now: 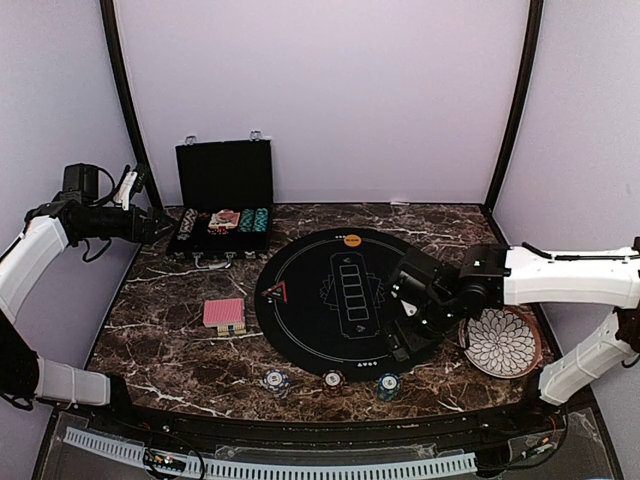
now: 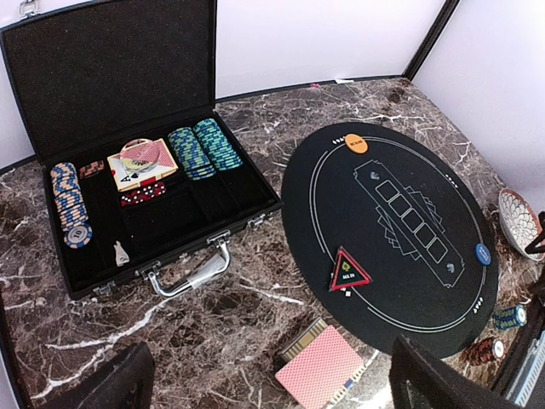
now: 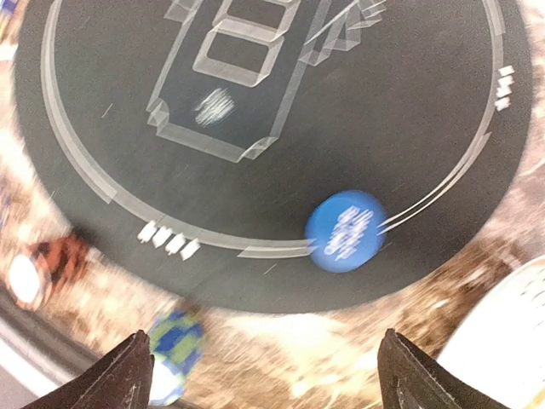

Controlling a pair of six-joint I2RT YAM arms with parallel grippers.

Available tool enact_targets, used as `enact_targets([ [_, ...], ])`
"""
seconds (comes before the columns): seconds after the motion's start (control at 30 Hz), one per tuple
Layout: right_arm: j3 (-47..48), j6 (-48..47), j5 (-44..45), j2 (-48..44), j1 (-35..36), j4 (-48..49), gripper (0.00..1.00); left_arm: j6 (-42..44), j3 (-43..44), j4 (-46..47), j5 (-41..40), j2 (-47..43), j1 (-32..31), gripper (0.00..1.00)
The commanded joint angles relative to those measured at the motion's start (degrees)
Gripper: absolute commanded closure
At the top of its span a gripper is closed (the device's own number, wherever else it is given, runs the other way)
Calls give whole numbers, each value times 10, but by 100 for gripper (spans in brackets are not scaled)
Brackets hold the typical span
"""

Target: Distribute texas hold em gaming equipment

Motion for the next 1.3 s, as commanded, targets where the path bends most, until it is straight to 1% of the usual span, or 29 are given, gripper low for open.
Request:
enact_targets([
  [0.0,8,59,-33,8,64,-28,9,10,20,-18,9,-1,4,1],
  [0.13,11,69,-48,32,98,-14,10,11,21,-19,11,-2,3,1],
  [0.23,17,67,-50,57,113,-12,8,12,20,-19,10,-3,3,1],
  [0.4,12,67,-51,75,120,-1,7,13,18,-20,9,-4,3,1],
  [0.5,5,67,-51,82,120,11,8,14,17,-19,9,-5,3,1],
  [0.8,-3,58,-60,114,120,40,18,14,20,-18,7,-4,3,1],
  [1.1,-13,58,-54,122,120,51,27,11,20,-14,8,-2,3,1],
  [1.27,-14,60,-49,123,120,51,38,11,21,-14,7,-2,3,1],
])
